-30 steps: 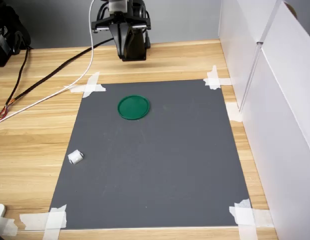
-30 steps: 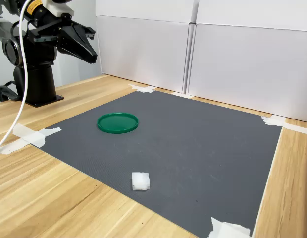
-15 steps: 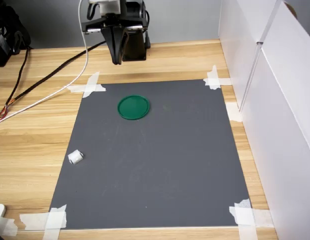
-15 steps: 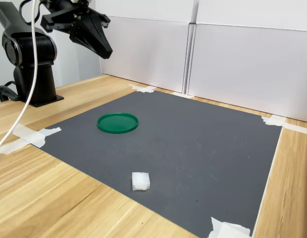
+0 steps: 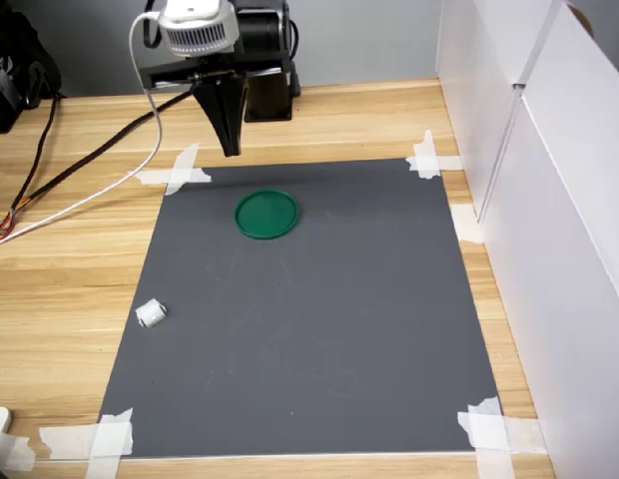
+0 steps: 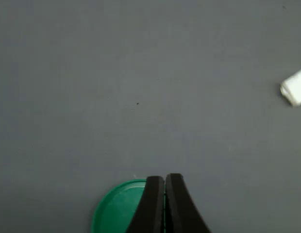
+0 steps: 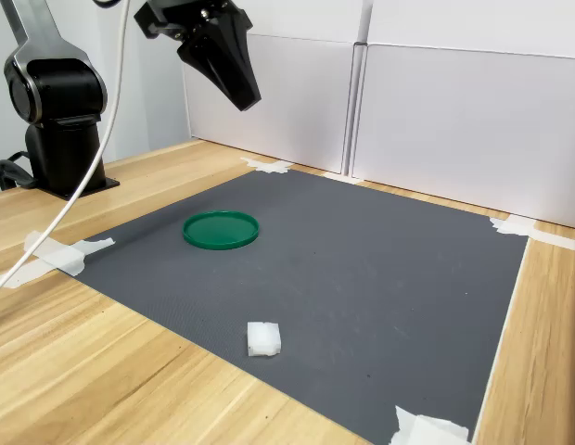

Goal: Grasp a white terminal and put it in the green lid.

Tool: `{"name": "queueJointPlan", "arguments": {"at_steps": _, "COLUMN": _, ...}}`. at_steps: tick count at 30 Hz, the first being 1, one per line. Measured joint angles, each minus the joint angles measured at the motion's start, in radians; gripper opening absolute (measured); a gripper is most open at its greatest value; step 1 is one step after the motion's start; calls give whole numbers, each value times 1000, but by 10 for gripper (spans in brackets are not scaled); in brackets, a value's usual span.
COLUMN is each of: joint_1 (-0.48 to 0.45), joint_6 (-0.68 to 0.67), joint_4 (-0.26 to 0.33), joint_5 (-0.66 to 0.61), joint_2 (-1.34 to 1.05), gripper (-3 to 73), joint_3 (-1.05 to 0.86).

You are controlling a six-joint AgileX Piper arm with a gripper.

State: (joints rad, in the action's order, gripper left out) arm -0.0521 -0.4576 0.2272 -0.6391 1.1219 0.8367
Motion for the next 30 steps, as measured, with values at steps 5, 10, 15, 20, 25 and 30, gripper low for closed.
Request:
{"name": "queueJointPlan", "arguments": {"at_steps": 5, "joint_1": 0, "joint_6": -173, "joint_4": 2, "joint_5": -26, "joint_2": 97, "gripper": -21, "joint_3": 58}}
{"name": "queueJointPlan", "arguments": {"at_steps": 10, "joint_1": 0, "joint_6": -319, "joint_4": 33, "joint_5": -32, "joint_2": 181, "gripper": -21, "joint_3": 104}}
{"name": "queueJointPlan", "arguments": {"at_steps": 15, "joint_1": 0, "joint_6": -380, "joint_4": 51, "joint_5": -76, "joint_2": 236, "gripper": -21, "joint_3": 191}}
{"name": "queueJointPlan", "arguments": {"at_steps": 20, "joint_1": 0, "joint_6": -426, "joint_4": 60, "joint_5": -160, "joint_2": 331, "gripper": 28, "joint_3": 292}}
{"name": "queueJointPlan", "arguments": {"at_steps": 25, "joint_1": 0, "joint_6": -451, "joint_4": 30, "joint_5": -246, "joint_2": 428, "gripper": 240, "joint_3": 366}}
{"name": "queueJointPlan", "arguments": {"at_steps": 30, "joint_1": -2, "joint_6": -437, "joint_4": -96, "joint_5": -250, "joint_2": 495, "gripper": 521, "joint_3": 390}}
